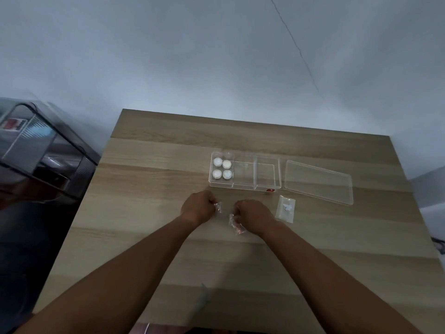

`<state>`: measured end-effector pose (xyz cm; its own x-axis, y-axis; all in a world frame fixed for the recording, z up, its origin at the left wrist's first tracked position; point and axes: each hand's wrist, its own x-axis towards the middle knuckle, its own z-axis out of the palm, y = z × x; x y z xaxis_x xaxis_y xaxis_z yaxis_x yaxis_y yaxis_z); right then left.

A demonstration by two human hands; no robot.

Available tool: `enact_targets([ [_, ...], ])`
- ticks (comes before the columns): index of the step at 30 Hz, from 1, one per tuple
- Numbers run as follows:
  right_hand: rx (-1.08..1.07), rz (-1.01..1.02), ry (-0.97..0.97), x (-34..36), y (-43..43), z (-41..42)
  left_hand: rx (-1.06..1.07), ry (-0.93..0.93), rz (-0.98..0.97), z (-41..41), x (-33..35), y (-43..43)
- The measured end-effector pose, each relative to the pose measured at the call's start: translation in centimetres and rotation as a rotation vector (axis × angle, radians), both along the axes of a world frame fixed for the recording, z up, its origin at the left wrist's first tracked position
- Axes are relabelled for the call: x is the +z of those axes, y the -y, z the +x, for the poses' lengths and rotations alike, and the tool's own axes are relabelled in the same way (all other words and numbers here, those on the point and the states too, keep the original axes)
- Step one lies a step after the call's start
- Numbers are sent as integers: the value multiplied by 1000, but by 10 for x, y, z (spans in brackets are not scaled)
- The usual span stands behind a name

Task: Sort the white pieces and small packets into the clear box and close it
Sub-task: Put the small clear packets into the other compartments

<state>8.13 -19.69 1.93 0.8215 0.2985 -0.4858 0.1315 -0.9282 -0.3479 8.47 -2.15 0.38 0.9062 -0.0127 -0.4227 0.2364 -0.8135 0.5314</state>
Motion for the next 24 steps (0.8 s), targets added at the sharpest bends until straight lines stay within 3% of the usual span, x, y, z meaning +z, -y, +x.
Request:
enact_targets([
  [11,85,-19,92,-7,0,-3,-31,-11,-53,0,1,-4],
  [16,23,48,98,-11,3,-9,-40,20,-67,1,4,-9],
  [24,39,-4,92,-5,8,-6,-109,95,-78,15,27,-6],
])
